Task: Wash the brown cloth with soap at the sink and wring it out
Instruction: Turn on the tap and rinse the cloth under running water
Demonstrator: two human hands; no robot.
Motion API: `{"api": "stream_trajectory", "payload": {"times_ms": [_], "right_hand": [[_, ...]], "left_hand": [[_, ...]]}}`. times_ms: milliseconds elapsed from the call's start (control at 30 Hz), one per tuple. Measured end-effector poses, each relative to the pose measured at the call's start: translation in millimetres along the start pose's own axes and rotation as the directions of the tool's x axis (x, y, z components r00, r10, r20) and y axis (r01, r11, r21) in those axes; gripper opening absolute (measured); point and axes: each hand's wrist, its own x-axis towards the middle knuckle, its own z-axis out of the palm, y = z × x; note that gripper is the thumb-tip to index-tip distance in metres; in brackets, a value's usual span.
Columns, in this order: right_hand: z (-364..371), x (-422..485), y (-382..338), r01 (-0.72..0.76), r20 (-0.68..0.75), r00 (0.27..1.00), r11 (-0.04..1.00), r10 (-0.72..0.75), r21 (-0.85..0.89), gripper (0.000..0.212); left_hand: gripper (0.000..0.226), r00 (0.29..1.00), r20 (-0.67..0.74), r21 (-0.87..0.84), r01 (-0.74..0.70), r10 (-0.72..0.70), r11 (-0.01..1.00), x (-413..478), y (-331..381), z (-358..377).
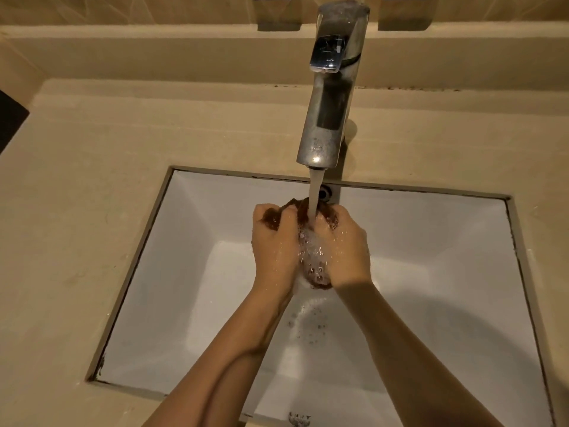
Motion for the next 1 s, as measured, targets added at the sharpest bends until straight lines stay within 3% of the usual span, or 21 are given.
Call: {"api": "stream_trajectory", "payload": {"times_ms": [67, 133, 233, 333, 433, 500, 567, 633, 700, 800, 1000], "right_hand": [[-1.7, 4.9, 1.7, 0.024, 0.039, 0.999, 0.992, -0.020, -0.127, 0.026], [-5.6, 9.9, -0.9, 0.023, 0.123, 0.992, 0.998, -0.015, -0.061, 0.031], [-14.8, 19.0, -8.9, -0.045, 0.304, 0.953, 0.994, 0.014, 0.095, 0.030], [-19.4, 26.5, -9.1, -0.264, 0.418, 0.893, 0.947, 0.169, 0.181, 0.069], [-30.1, 25.4, -6.5, -0.407, 0.487, 0.839, 0.874, 0.244, 0.264, 0.078], [-34.5, 16.3, -2.3, -0.286, 0.430, 0.886, 0.936, 0.176, 0.206, 0.067], [-29.6, -6.7, -2.8, -0.005, 0.298, 0.953, 0.986, -0.045, 0.165, 0.056], [-16.6, -28.8, 2.2, 0.281, 0.146, 0.946, 0.956, -0.291, 0.084, 0.067], [-5.1, -34.9, 9.5, 0.412, 0.000, 0.911, 0.911, -0.412, 0.009, 0.068], [-2.5, -28.2, -0.6, 0.288, -0.163, 0.944, 0.957, -0.288, -0.025, 0.056], [8.4, -10.6, -5.3, 0.150, -0.242, 0.953, 0.978, -0.182, -0.146, 0.036]], "left_hand": [[0.011, 1.000, -0.023, 0.004, 0.012, -0.012, 1.000, -1.6, -4.8, -3.3], [0.007, 1.000, 0.002, -0.044, 0.020, -0.020, 0.999, -1.0, -6.3, -7.3], [0.021, 0.991, 0.118, -0.163, 0.074, -0.055, 0.984, 0.1, -4.2, -12.0], [0.027, 0.980, 0.187, -0.267, 0.122, -0.073, 0.956, -0.7, -2.9, -12.1], [0.017, 0.991, 0.124, -0.262, 0.087, -0.056, 0.961, -1.9, 0.0, -6.6], [0.017, 0.994, 0.001, -0.233, 0.103, -0.106, 0.967, -0.5, 2.0, -2.9], [0.025, 0.980, -0.055, -0.301, 0.168, -0.192, 0.939, -0.5, 4.8, 0.3], [0.031, 0.961, -0.055, -0.365, 0.233, -0.271, 0.902, -1.7, 7.9, 3.6], [0.030, 0.952, -0.039, -0.397, 0.265, -0.304, 0.879, -1.7, 11.0, 5.3], [0.019, 0.959, 0.026, -0.343, 0.272, -0.281, 0.899, -3.3, 12.3, 8.1], [0.019, 0.988, -0.033, -0.215, 0.138, -0.148, 0.967, -5.6, 11.0, 6.5]]}}
